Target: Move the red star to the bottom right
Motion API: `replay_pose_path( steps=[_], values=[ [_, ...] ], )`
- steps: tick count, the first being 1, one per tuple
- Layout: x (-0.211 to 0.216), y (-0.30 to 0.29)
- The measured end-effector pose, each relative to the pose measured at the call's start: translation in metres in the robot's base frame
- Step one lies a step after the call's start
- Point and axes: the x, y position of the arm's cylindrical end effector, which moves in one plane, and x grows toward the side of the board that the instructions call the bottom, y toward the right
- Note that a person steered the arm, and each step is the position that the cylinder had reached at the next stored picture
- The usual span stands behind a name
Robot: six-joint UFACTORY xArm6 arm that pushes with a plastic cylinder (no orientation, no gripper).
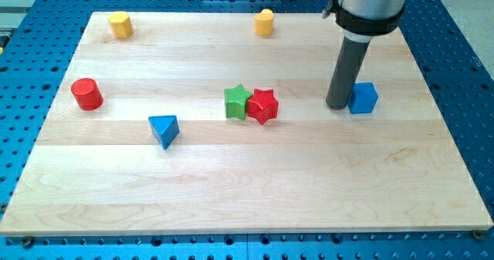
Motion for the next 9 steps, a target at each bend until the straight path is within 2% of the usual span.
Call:
replay_pose_path(
  steps=[1, 2, 3, 5, 7, 9],
  values=[
    [0.0, 0.021],
    [-0.013, -0.061],
    [-0.029, -0.11],
    [-0.029, -0.11],
    [-0.033, -0.201],
    [0.043, -0.114]
  ],
)
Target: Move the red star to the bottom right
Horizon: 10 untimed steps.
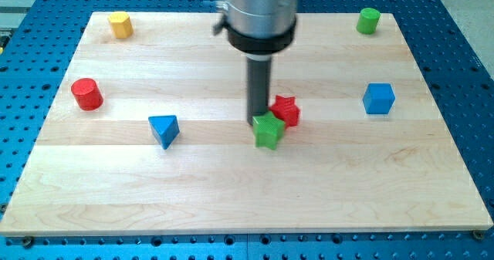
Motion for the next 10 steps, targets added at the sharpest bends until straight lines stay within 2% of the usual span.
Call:
replay_pose_path(
  steps=[1, 2, 3, 4, 5, 7, 8, 9, 10],
  values=[
    [0.01, 0.029],
    [-0.013, 0.01],
    [-0.021, 0.034],
    [-0.002, 0.113],
    [-0.034, 0.111],
    [0.069, 0.146],
    [0.022, 0.124],
    [-0.015, 0.151],
    [0.006, 0.201]
  ],
)
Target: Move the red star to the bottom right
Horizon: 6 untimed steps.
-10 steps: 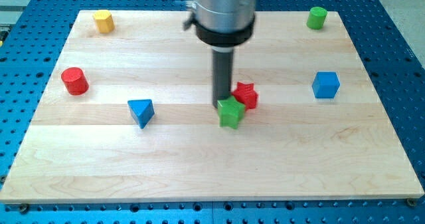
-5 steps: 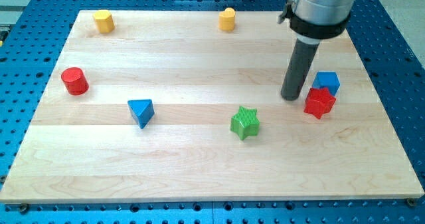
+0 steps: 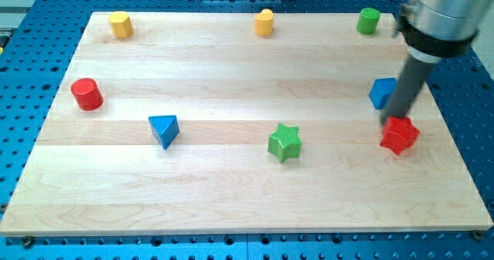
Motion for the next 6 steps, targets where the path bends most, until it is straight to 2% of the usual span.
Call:
replay_pose_path(
  steps=[1, 2, 3, 4, 6],
  values=[
    [0.05, 0.006],
    [0.045, 0.007],
    [0.052, -0.028],
    [0.073, -0.032],
    [0.066, -0.031]
  ],
)
